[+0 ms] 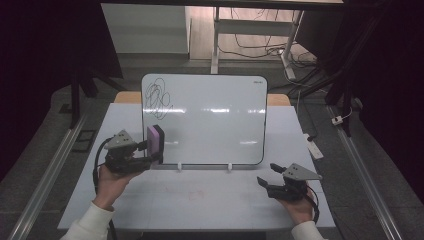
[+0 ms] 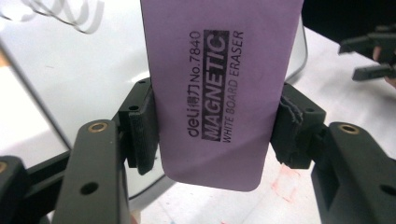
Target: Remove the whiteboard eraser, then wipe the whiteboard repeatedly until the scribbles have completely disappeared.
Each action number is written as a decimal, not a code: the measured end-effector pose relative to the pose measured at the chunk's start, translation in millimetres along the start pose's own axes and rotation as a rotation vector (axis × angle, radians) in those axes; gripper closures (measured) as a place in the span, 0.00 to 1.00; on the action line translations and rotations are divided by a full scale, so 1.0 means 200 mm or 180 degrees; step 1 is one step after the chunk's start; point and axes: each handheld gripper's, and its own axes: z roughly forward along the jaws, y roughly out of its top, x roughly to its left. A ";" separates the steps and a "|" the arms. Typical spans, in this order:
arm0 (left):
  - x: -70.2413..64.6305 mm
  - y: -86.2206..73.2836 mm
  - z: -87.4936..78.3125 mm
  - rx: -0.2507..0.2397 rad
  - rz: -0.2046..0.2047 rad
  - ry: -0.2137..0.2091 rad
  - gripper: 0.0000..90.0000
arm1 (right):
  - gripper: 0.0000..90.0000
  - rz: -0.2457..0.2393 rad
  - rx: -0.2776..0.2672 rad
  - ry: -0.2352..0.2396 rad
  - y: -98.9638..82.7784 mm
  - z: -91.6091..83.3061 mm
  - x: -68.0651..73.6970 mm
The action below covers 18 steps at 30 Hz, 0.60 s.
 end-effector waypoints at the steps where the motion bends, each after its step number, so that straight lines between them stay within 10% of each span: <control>1: 0.01 0.00 0.00 -0.0005 -0.0010 0.0033 0.45 | 0.30 0.0000 0.0002 0.0003 0.00 0.00 0.00; 18: 0.19 0.25 0.06 0.0017 -0.0126 0.0605 0.45 | 0.30 -0.0017 0.0040 0.0012 0.00 0.01 0.00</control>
